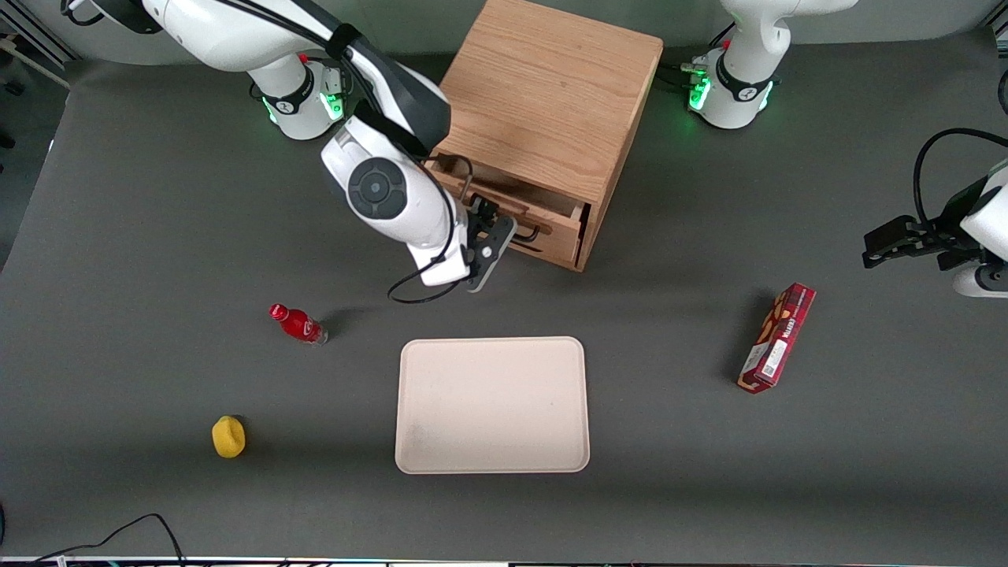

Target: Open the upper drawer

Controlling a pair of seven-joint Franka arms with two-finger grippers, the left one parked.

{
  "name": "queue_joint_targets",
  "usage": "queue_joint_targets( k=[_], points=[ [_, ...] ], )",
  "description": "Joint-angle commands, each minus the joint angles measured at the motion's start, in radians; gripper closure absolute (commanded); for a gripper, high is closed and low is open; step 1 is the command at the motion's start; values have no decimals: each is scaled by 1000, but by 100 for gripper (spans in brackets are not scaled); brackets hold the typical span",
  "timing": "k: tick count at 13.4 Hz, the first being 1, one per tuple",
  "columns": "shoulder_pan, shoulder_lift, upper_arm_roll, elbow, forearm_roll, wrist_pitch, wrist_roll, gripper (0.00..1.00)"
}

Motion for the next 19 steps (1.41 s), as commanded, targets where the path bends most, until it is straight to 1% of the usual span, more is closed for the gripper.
queue_joint_targets(
  k=[1,4,10,14,19],
  points=[
    [-1,7,-32,9,-16,10,-64,0],
    [-1,7,-67,10,-6,10,-83,0],
    [-29,13,-89,45,1,12,-87,0],
    [-32,25,-127,82,4,17,-89,0],
    [-32,44,-176,115,6,67,-87,0]
  ],
)
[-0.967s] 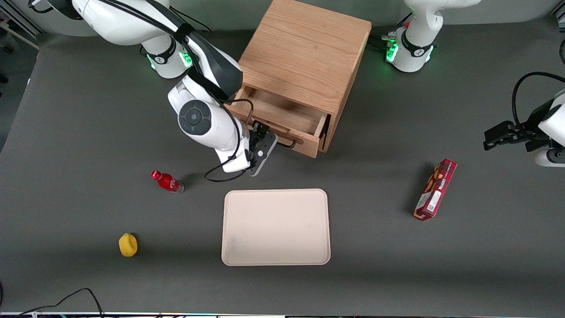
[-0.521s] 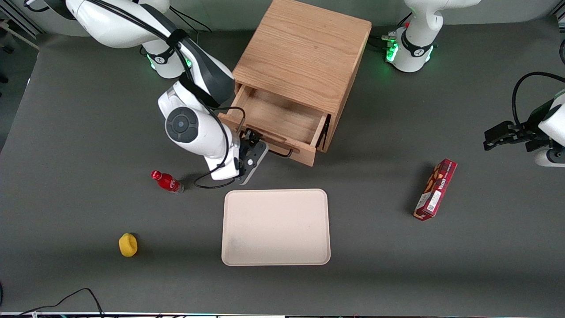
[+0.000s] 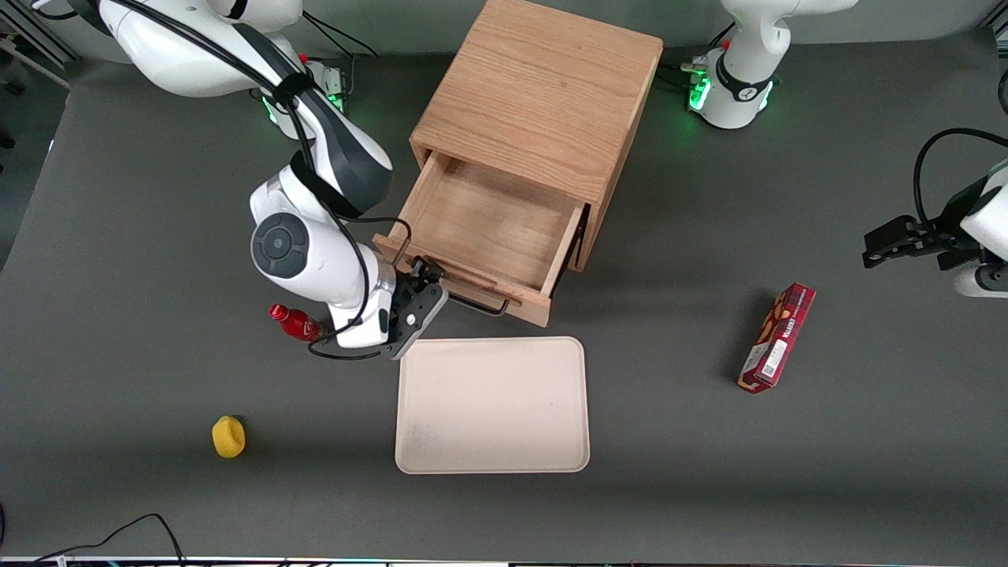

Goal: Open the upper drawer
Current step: 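Pull the upper drawer outward from the cabinet with the right gripper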

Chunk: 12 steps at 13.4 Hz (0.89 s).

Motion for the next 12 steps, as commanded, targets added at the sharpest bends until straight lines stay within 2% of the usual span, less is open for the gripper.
queue_joint_targets(
  k=[1,12],
  points=[
    [5,25,-21,44,5,12,-24,0],
    [-25,31,-68,72,44,38,-56,0]
  ],
)
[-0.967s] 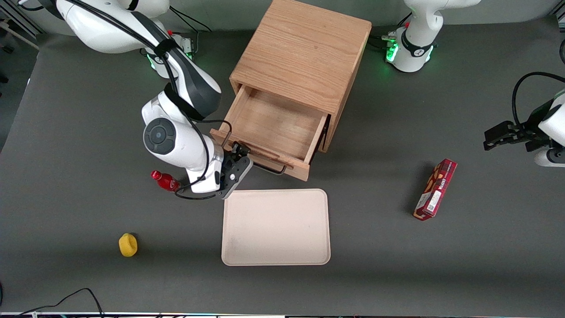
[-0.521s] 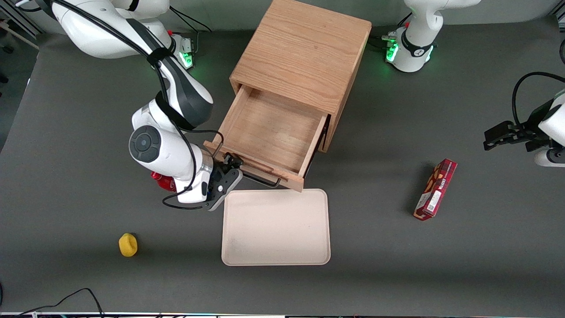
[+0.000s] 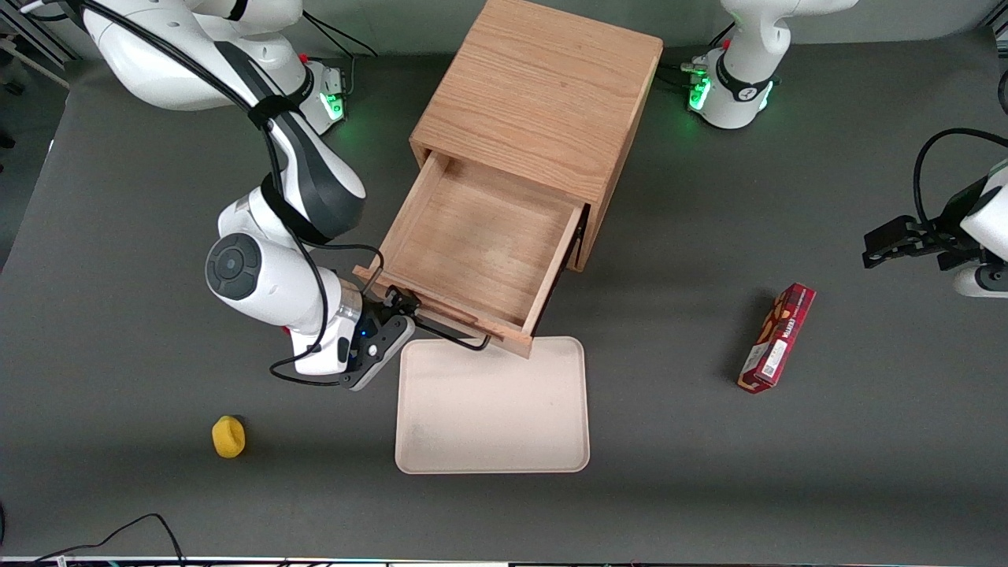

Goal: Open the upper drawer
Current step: 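Pull the upper drawer outward from the cabinet with the right gripper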

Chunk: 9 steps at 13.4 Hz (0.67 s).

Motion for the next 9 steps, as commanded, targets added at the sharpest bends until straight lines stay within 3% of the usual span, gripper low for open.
queue_joint_targets(
  k=[1,4,8,9],
  points=[
    [-6,11,-13,30,34,-3,-41,0],
    [-24,-34,-13,28,87,-15,-38,0],
    [-65,-99,-12,46,286,-108,-44,0],
    [-82,-117,-12,50,302,-131,-44,0]
  ],
)
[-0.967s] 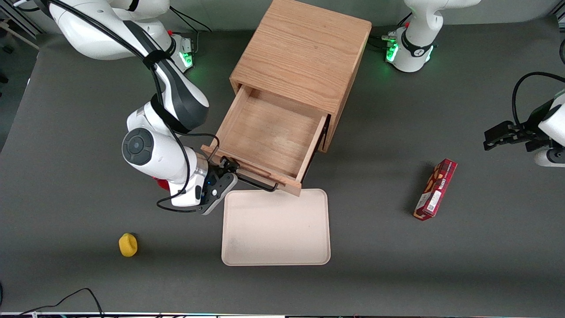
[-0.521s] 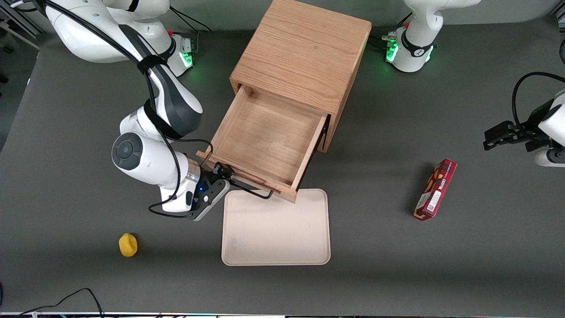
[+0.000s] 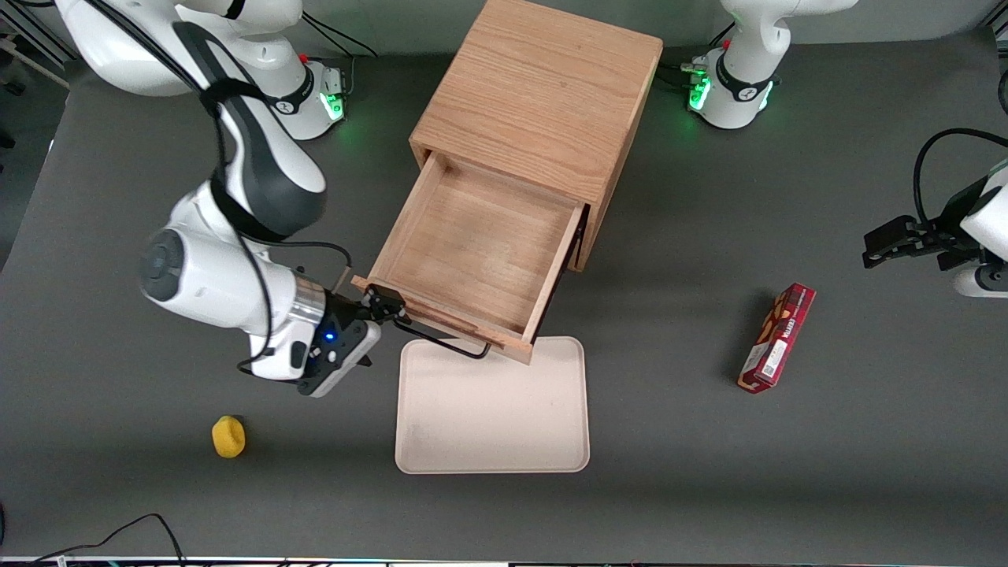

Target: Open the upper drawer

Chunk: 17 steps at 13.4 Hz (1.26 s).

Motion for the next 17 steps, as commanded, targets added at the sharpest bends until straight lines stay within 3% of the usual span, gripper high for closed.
queue_joint_targets(
  k=[1,3,5,7,8,10,13,15,17],
  points=[
    [-53,-82,-4,-4,68,-64,-27,0],
    [-111,-157,-21,-18,54,-138,-21,0],
    [-105,-231,-131,-73,24,-172,-27,0],
    [-149,-315,-157,-149,-61,-190,-13,0],
    [-180,-349,-157,-157,-132,-252,-2,0],
    [-208,-396,-162,-153,-226,-378,190,0],
    [-214,-511,-145,-157,-261,-552,398,0],
    [-214,-559,-118,-164,-268,-561,539,0],
    [-213,-541,-99,-162,-355,-546,575,0]
  ],
)
